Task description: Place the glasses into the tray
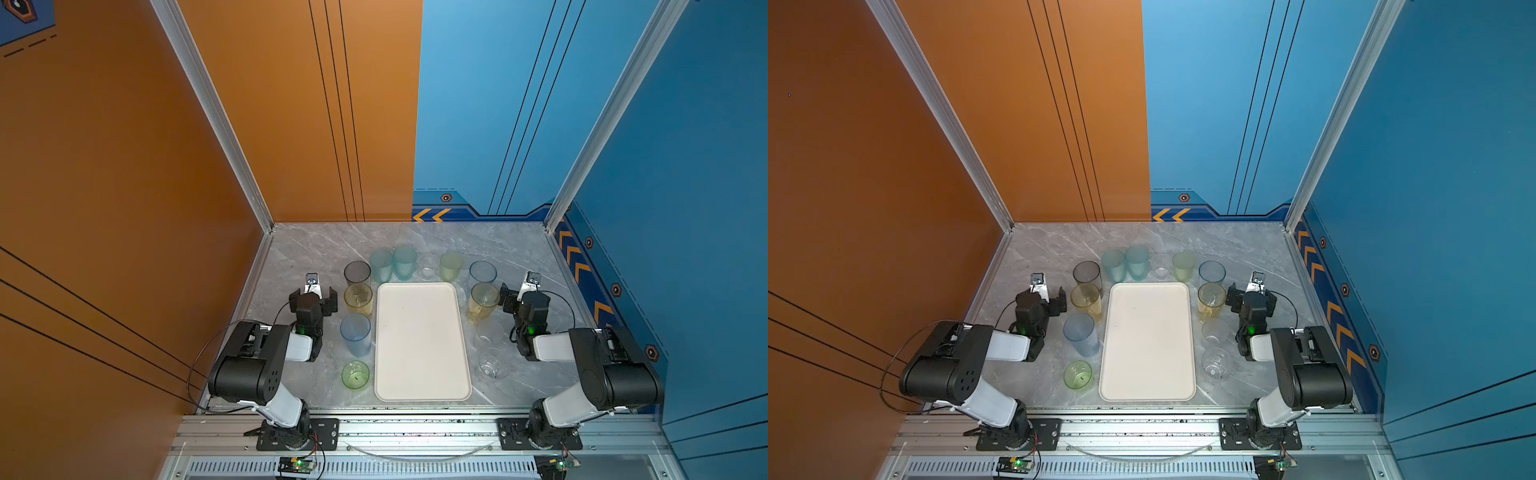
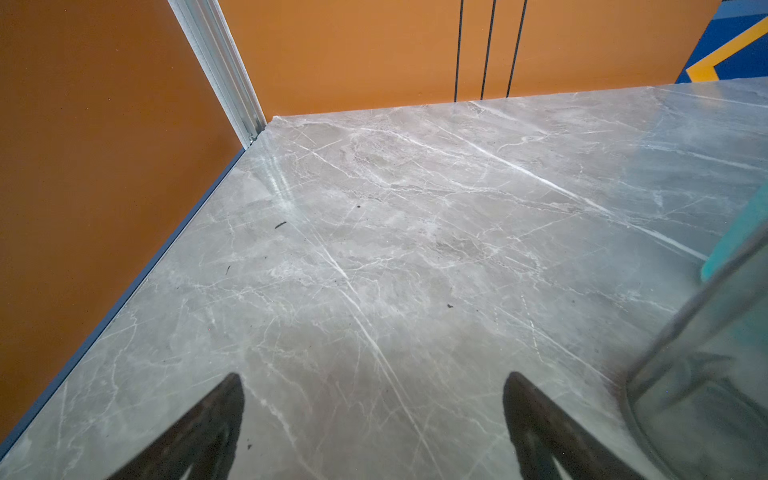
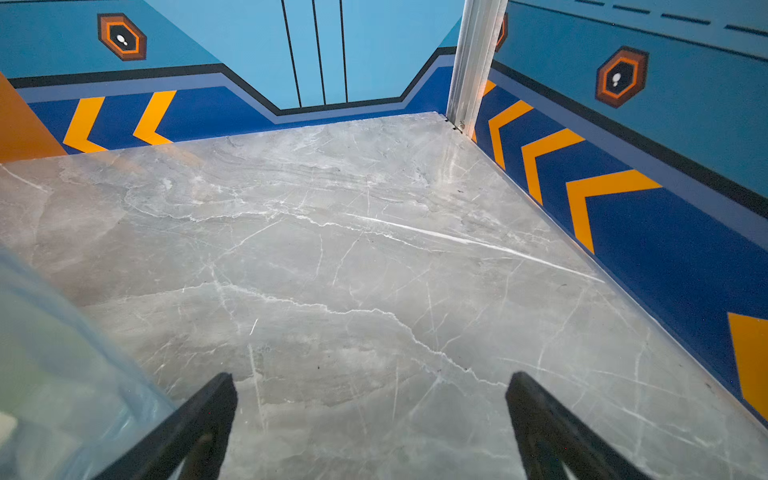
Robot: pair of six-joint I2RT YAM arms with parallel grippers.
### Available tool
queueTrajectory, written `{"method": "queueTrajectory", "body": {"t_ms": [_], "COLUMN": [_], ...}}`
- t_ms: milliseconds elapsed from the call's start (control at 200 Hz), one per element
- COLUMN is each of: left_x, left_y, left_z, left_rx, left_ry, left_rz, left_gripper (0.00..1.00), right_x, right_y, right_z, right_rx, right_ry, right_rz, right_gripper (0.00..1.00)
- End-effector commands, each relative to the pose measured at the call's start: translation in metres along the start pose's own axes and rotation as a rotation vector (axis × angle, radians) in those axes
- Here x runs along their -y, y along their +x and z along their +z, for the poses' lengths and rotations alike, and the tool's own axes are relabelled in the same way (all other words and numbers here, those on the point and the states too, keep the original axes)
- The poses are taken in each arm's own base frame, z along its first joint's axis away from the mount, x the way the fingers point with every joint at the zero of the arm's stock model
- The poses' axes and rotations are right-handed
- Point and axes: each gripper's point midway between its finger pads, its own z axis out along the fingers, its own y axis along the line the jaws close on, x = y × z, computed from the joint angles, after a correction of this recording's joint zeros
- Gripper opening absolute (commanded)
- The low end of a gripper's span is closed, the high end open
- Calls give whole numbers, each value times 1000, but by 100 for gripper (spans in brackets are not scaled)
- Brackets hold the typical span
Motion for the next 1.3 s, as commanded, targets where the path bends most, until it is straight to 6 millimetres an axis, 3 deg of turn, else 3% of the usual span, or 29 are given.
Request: {"method": "queueTrajectory", "body": {"t_ms": [0,791,896,1027,1042,1102,1187,1297], "left_x": [0,6,7,4,4,4,1,-9], "left_y": [-9,-8,-8,-8,-9,-10,-19,-36], "left_z": [0,5,5,5,5,6,2,-15], "left_rx": [27,0,0,-3,-3,-5,-6,32], "left_ry": [7,101,103,91,91,90,65,-10], "left_rz": [-4,-19,-18,-24,-24,-25,-17,-17], "left_gripper": [98,100,91,88,83,79,71,68], "right_x": [1,1,1,1,1,1,5,11], "right_y": [-4,-4,-4,-5,-4,-4,-9,-13], "right_z": [0,0,0,0,0,0,-1,-5], "right_rx": [18,17,18,19,18,17,23,31], "right_ry": [13,13,14,12,13,12,36,33], "right_rz": [-7,-8,-8,-7,-7,-8,5,32], "right_gripper": [100,100,100,100,100,96,92,90]}}
